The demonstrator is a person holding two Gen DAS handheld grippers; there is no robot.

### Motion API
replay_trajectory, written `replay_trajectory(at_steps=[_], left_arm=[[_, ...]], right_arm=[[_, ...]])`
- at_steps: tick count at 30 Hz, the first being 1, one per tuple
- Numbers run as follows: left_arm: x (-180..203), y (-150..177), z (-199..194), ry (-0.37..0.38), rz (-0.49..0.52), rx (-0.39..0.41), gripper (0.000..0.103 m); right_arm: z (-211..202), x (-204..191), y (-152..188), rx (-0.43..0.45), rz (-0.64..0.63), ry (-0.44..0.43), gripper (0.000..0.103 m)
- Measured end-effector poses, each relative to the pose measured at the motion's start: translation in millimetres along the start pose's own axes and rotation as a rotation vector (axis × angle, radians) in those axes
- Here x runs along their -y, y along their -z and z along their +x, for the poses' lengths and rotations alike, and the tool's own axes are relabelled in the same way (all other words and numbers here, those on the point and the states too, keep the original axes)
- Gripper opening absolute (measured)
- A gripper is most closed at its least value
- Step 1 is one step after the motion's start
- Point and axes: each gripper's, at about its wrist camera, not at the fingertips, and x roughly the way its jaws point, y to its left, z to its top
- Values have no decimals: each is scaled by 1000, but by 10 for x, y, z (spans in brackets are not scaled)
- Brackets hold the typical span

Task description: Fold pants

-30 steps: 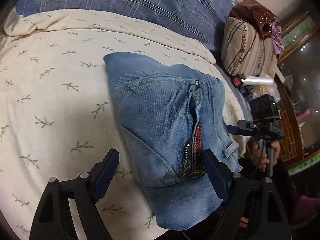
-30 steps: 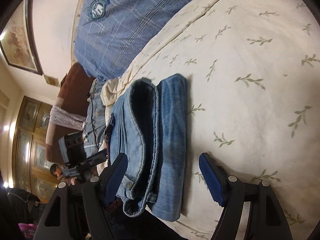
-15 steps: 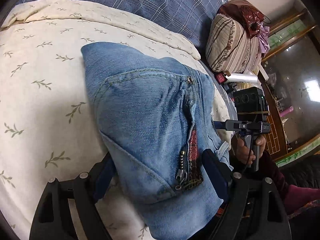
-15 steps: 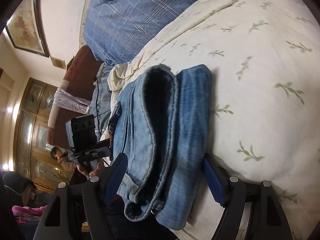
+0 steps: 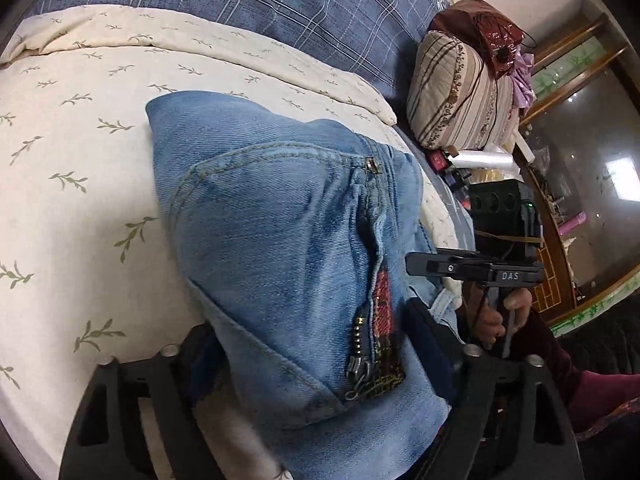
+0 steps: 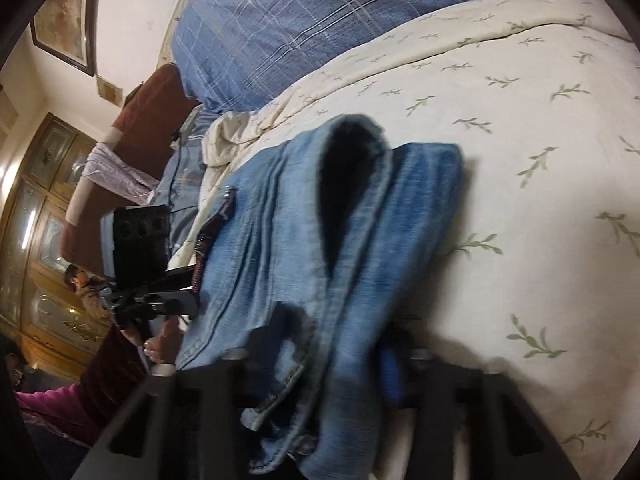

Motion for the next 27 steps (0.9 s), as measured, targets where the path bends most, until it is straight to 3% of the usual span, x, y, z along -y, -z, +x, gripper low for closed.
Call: replay_trajectory(at_steps=[12, 21, 27], left_arm=[[181, -57, -189, -42, 39, 32, 68], [218, -498, -633, -123, 35, 79, 67], [-18, -812, -829, -185, 6, 101, 67]], right_arm=[[-98, -437, -110, 47, -95, 52, 30], [-124, -748, -540, 91, -107, 42, 29], [71, -850, -893, 116, -85, 17, 29]])
